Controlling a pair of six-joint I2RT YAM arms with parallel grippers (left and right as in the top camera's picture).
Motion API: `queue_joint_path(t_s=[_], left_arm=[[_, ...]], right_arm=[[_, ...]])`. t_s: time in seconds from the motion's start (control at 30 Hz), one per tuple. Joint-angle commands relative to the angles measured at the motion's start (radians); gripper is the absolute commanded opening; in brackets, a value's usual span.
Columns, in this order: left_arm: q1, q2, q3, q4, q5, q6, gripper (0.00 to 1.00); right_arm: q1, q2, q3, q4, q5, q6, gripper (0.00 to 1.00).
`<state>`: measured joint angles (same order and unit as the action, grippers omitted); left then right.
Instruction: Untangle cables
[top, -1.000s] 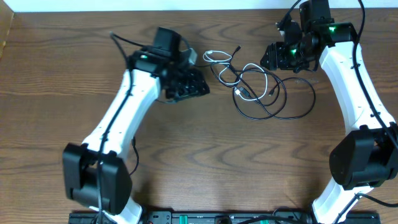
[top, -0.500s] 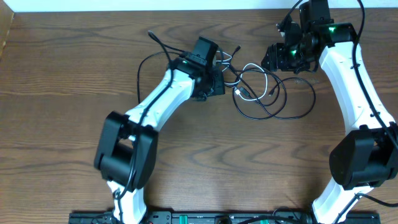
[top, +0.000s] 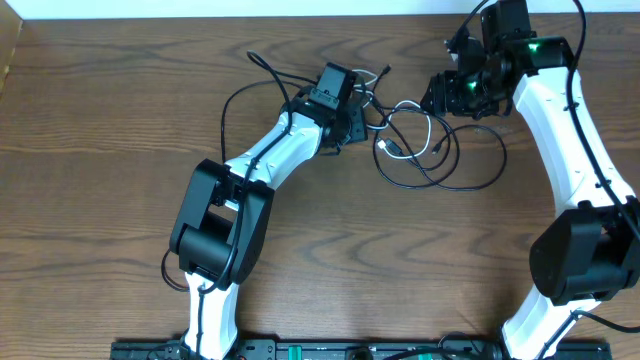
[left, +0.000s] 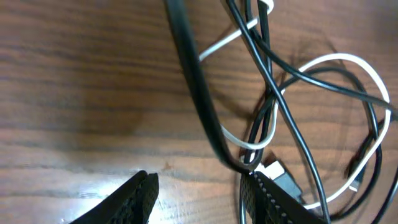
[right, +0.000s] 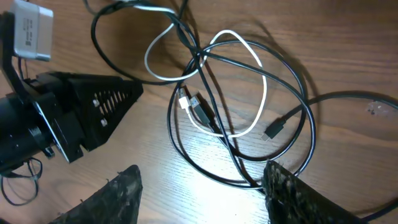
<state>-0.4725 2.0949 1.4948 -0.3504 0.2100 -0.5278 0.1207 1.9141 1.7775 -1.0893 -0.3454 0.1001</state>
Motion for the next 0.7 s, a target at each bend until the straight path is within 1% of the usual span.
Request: queue_joint_path(t_s=[0.0, 0.27, 0.67], left_arm=[[-0.002, -0.001, 0.014, 0.032, -0.066, -0.009, 0.50], [-0.011, -0.001, 0.014, 0.058, -0.066, -0.009, 0.50], [-0.025, 0.015, 0.014, 0.113, -0.069, -0.010, 0.49]], right_arm=[[0.006, -0.004, -0.007, -0.005, 0.000, 0.011, 0.60], [0.006, -0.003, -0.007, -0.004, 0.003, 0.006, 0.62], [0.012, 0.003, -0.007, -0.004, 0.003, 0.006, 0.62]])
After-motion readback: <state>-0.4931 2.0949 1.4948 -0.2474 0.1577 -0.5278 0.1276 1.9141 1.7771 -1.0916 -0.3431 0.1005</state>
